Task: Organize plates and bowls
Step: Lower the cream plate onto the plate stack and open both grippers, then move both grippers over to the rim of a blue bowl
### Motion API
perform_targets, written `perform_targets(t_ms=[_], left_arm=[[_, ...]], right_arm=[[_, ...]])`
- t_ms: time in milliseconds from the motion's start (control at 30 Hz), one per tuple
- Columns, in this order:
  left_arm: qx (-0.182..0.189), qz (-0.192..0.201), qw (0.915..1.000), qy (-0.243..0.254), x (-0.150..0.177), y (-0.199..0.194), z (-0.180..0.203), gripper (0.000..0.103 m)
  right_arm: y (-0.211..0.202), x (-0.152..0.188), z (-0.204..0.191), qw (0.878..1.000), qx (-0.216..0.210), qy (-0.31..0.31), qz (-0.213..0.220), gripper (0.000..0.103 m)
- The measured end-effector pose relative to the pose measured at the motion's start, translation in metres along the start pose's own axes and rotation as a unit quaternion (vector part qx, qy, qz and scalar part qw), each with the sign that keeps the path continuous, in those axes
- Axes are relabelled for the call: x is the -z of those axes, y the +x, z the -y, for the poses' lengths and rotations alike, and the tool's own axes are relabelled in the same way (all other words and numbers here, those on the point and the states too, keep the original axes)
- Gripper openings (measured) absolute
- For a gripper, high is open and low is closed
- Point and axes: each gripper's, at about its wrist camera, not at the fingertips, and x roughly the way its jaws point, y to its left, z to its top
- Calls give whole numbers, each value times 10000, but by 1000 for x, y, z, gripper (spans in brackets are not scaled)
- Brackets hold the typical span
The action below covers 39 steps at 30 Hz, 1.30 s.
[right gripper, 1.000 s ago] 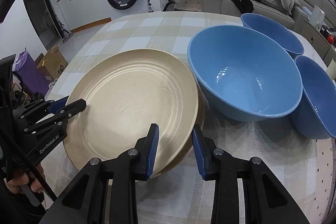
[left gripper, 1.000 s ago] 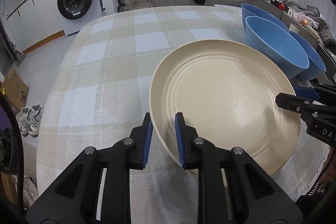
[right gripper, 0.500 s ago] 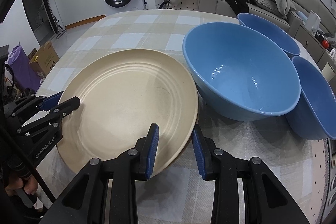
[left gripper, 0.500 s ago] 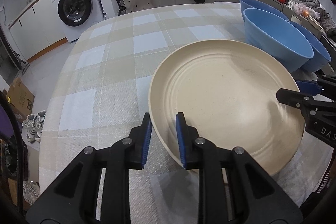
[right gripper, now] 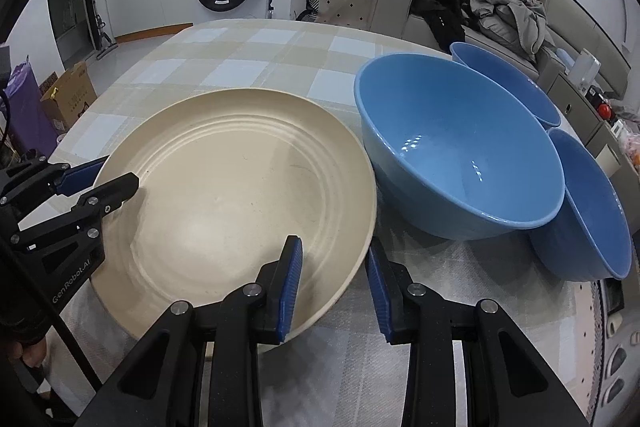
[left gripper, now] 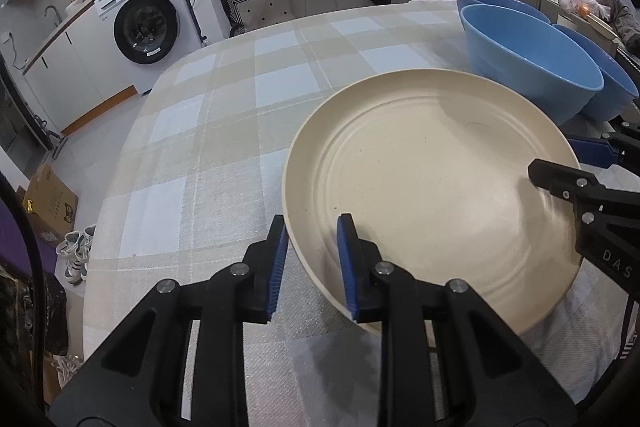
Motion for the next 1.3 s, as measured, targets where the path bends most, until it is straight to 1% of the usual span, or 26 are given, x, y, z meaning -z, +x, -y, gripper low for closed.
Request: perform_targets(t_ms=[100, 300, 467, 533, 567, 633, 667, 700, 733, 767, 800, 833, 867, 933, 967, 1000, 1067, 1133, 1200, 1300], left_arm=[[38, -17, 10000, 23, 1, 3, 1, 21], [75, -18, 10000, 14, 1, 4, 2, 22], [297, -146, 9993, -165, 1, 3, -6, 22], [430, -207, 9986, -232, 1, 1, -10, 26], [550, -235, 9977, -304, 0, -1, -13, 29], [785, -276, 9953, -486, -2, -5, -19, 39], [871, -281, 9941, -575, -3, -8, -22, 48], [945, -256, 9931, -639, -3, -13, -24, 54], [1020, -206, 9922, -686, -4, -17, -27, 56], [1093, -159, 9913, -721, -5, -23, -29, 60], [1144, -130, 9906, -744, -7, -27, -30, 71], [1218, -76, 9895, -774, -9, -33, -33, 77], [1277, -10, 9886, -804, -10, -39, -34, 84], [1416, 84, 9862, -856, -14, -50, -36, 86], [1487, 121, 9848, -892, -16, -55, -37, 91], [1548, 182, 9834, -932, -18, -60, -38, 101], [1654, 354, 9805, -1003, -24, -73, -40, 102], [1689, 390, 9800, -978, -33, -81, -39, 102], [1694, 476, 9799, -936, -41, -92, -36, 102], [1677, 645, 9797, -892, -55, -109, -32, 102]], right_arm=[[2, 2, 0, 10000, 60, -19, -8, 34], [6, 5, 4, 10000, 33, 7, 29, 34], [6, 6, 9, 9998, -138, 137, -5, 34], [4, 4, 12, 9994, -247, 228, -34, 35], [3, 4, 14, 9992, -300, 269, -28, 36], [-3, 3, 17, 9981, -489, 366, 23, 44], [-7, 3, 18, 9975, -575, 411, 75, 51], [-11, 3, 20, 9966, -666, 462, 143, 56], [-15, 3, 21, 9960, -720, 498, 188, 60], [-19, 3, 22, 9954, -764, 527, 226, 63], [-24, 2, 24, 9946, -819, 561, 291, 68], [-29, 2, 25, 9940, -851, 591, 345, 73], [-34, 1, 27, 9933, -889, 618, 411, 75], [-46, 1, 31, 9917, -956, 660, 552, 81], [-52, 0, 33, 9910, -982, 666, 618, 82], [-59, 0, 36, 9902, -988, 682, 716, 86], [-74, -1, 43, 9886, -972, 707, 908, 91], [-92, -1, 53, 9853, -949, 790, 1183, 98], [-112, 0, 67, 9778, -1031, 969, 1543, 100], [-140, 0, 94, 9640, -1310, 1337, 1889, 101]])
